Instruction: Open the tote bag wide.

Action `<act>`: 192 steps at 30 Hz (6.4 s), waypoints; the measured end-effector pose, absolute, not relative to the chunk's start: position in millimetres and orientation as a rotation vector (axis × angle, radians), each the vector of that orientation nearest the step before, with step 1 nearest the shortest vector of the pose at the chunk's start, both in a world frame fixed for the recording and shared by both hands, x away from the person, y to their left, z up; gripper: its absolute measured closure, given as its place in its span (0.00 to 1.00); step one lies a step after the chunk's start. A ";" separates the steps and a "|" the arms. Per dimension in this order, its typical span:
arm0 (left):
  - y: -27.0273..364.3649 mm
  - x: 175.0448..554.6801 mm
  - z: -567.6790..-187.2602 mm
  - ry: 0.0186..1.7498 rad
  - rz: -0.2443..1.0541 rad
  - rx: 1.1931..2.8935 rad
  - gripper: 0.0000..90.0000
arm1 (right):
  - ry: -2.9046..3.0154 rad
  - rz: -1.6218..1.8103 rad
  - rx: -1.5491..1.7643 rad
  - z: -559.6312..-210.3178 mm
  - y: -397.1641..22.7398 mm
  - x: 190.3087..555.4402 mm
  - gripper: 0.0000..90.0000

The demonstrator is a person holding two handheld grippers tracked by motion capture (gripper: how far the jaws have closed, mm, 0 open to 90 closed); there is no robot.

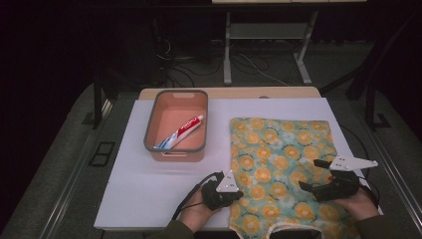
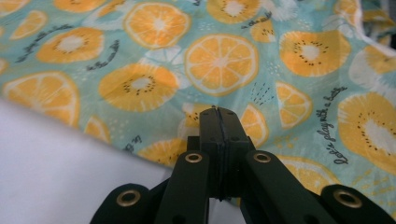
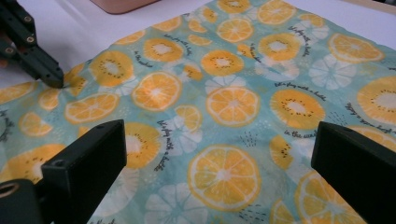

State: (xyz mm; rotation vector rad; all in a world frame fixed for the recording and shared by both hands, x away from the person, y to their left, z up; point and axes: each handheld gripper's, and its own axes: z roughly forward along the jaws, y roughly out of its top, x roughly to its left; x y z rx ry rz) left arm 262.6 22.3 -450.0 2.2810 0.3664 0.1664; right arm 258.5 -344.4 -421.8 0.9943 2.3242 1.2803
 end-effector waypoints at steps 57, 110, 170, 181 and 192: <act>37.5 329.5 -433.5 0.662 0.438 2.231 1.00 | 2.321 1.251 0.971 -421.5 -341.6 257.2 0.03; 146.0 270.1 -434.9 0.730 0.224 2.079 0.00 | 2.605 1.032 0.851 -440.1 -219.5 306.0 0.74; 143.2 271.3 -439.1 0.714 0.198 2.098 0.00 | 2.553 1.332 0.680 -376.3 -225.2 280.4 0.97; 143.4 271.4 -439.2 0.711 0.197 2.101 0.00 | 2.346 1.231 0.984 -381.5 -296.0 336.6 0.97; 143.4 271.3 -438.9 0.711 0.198 2.100 0.00 | 2.341 0.941 1.259 -437.7 -335.2 371.1 0.97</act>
